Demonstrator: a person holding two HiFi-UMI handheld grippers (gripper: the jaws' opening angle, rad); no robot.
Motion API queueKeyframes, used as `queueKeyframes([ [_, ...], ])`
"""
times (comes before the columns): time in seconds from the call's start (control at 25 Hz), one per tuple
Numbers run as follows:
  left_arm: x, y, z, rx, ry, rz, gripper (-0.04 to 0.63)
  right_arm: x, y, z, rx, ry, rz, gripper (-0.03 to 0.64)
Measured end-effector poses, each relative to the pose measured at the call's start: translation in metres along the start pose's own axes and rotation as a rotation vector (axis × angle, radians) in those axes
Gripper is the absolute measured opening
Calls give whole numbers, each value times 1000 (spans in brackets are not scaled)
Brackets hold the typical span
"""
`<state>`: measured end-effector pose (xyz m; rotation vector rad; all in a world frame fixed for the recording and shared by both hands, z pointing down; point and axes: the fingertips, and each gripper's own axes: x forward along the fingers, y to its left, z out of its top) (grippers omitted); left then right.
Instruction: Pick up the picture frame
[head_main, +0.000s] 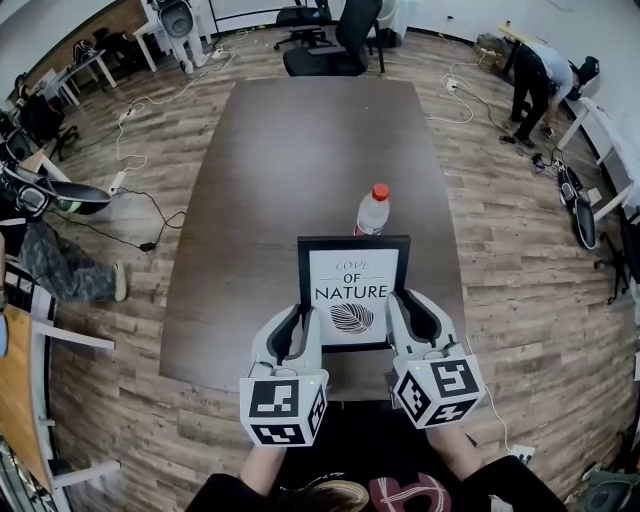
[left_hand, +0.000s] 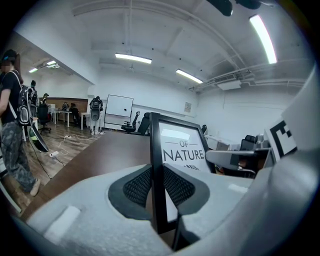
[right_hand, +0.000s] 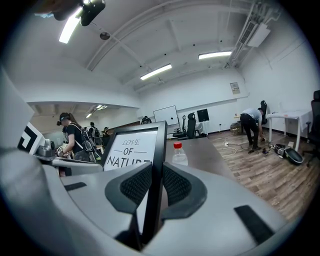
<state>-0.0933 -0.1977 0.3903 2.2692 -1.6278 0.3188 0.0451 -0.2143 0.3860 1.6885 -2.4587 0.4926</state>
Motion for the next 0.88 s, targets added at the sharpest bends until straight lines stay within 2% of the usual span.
queueKeyframes([
  [0.88, 5, -1, -12, -3, 24, 3, 78, 2, -4, -12, -22, 14, -6, 75],
])
